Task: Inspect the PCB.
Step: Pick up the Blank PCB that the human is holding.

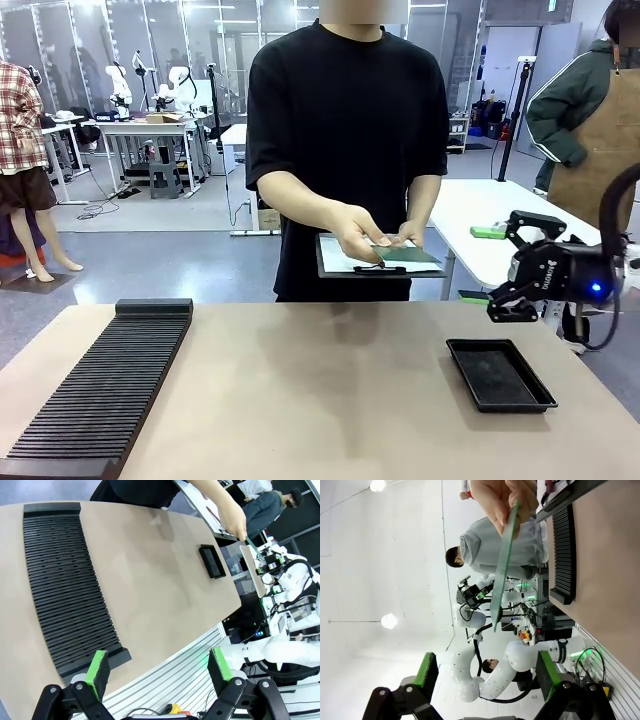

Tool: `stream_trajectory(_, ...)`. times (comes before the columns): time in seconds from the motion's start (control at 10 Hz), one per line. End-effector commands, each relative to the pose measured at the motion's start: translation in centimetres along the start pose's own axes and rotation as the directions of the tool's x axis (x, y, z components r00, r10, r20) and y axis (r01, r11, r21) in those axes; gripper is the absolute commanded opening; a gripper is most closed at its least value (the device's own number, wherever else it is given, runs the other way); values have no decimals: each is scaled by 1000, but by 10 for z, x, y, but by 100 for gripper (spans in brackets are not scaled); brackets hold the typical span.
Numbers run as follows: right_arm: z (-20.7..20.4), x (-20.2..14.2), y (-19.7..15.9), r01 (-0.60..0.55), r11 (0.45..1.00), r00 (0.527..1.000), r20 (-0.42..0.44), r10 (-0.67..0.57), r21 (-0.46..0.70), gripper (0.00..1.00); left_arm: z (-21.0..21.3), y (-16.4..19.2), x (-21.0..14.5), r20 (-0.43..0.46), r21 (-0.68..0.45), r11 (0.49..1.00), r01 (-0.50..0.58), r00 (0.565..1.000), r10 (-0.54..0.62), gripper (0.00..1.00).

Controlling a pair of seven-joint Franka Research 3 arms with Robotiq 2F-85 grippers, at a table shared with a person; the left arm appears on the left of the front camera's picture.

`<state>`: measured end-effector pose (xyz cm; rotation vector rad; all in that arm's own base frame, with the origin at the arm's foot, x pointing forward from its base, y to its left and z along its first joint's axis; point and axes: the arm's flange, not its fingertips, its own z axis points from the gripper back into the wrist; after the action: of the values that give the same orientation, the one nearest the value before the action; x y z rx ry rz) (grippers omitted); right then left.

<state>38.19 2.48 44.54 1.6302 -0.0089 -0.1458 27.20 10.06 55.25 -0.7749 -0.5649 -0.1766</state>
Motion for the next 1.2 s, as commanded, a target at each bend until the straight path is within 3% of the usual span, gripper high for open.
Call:
stream_trajectory(0.0,-21,18,6,39,999,999,-6,-39,11,100,3,-4,2,-11,17,1000,-15,1000,16,100)
stream_trajectory(0.6,-63,41,0,72,997,996,-54,-71,8,100,3,-4,2,-11,17,1000,-15,1000,16,100)
stream_trajectory(0.7,-67,41,0,76,997,995,-69,-75,6,89,3,-4,2,-11,17,1000,-15,1000,16,100)
stream_trajectory(0.8,-68,41,0,74,997,994,-76,-74,5,41,3,-4,2,-11,17,1000,-15,1000,16,100)
stream_trajectory(0.9,-69,42,1,76,997,994,-82,-74,19,31,3,-4,2,-11,17,1000,-15,1000,16,100)
stream_trajectory(1.0,-69,43,0,78,997,993,-86,-76,19,0,3,-4,2,-11,17,1000,-15,1000,16,100)
stream_trajectory(1.1,-71,44,-1,79,997,993,-88,-77,18,0,3,-4,2,-11,17,1000,-15,1000,16,100)
